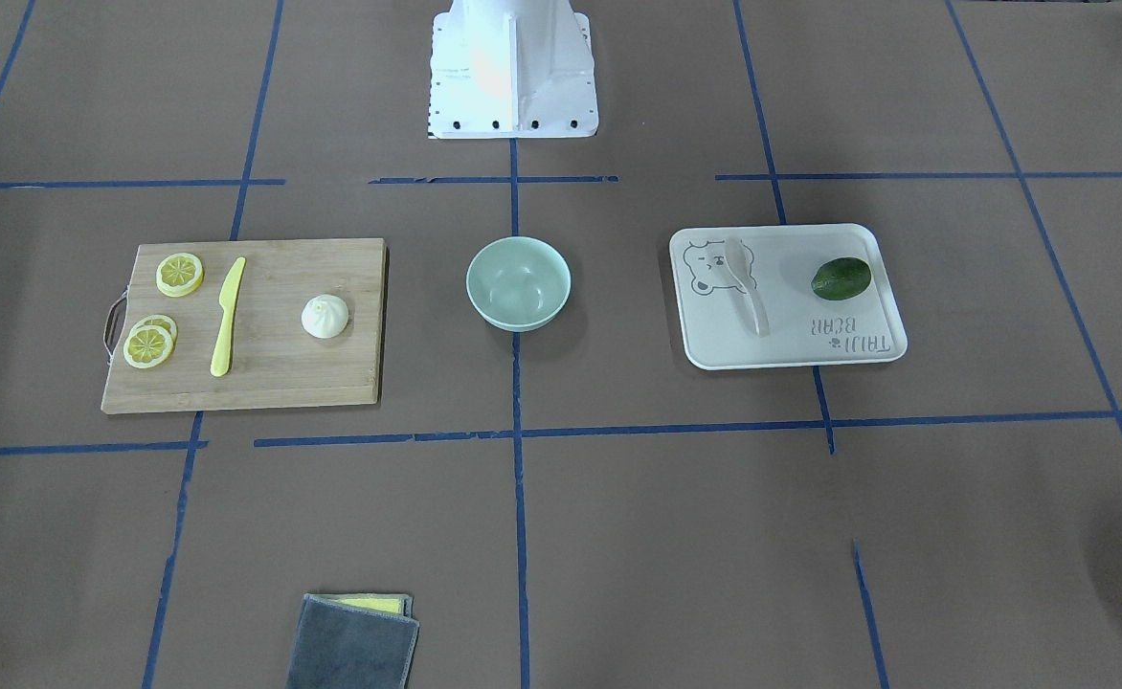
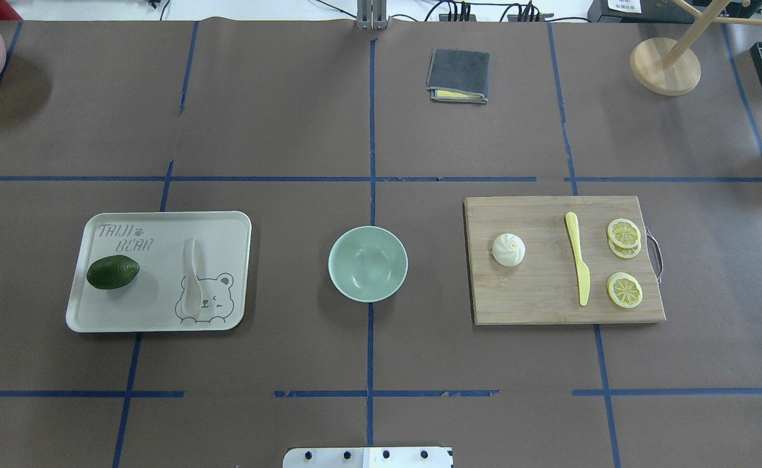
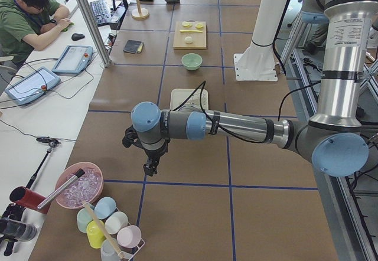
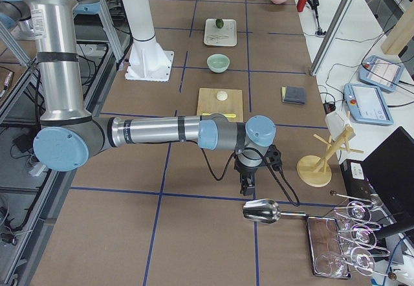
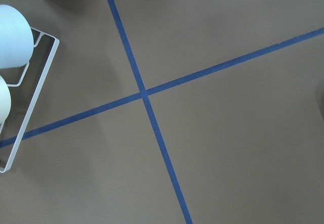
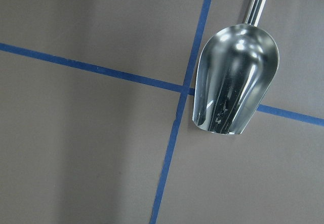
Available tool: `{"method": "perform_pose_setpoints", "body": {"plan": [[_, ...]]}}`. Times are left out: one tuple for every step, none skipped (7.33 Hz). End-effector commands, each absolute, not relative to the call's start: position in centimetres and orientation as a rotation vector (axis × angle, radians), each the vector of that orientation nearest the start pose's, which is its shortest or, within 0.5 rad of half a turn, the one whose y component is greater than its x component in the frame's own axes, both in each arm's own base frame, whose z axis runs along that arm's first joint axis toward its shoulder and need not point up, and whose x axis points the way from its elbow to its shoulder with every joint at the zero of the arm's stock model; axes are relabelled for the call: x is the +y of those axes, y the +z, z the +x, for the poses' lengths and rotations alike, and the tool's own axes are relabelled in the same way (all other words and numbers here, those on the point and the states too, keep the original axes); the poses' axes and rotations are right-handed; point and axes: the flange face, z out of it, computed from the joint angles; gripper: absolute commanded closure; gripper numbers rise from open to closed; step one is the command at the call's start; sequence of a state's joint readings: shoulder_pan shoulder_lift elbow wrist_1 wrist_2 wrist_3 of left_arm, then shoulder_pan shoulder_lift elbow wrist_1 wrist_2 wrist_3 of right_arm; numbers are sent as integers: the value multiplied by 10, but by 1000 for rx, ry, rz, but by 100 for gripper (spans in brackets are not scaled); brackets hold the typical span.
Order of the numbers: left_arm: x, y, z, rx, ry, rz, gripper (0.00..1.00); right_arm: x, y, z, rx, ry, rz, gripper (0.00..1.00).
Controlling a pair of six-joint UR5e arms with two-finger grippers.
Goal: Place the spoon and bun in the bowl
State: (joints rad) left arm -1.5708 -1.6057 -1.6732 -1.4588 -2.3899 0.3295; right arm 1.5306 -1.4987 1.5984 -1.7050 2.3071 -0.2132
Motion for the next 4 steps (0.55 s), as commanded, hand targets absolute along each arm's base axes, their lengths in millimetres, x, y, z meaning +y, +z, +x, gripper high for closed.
{"method": "perform_pose_setpoints", "body": {"plan": [[-505, 597, -60, 808, 324, 164, 0, -520, 625, 46, -738, -229, 30, 0], [-504, 597, -60, 813, 323, 163, 0, -520, 625, 45, -738, -230, 30, 0], [-506, 592, -61, 804, 325, 172, 0, -523, 619, 46, -737, -232, 40, 0], [-509, 586, -61, 795, 341, 209, 0, -525, 611, 45, -736, -241, 57, 0]]}}
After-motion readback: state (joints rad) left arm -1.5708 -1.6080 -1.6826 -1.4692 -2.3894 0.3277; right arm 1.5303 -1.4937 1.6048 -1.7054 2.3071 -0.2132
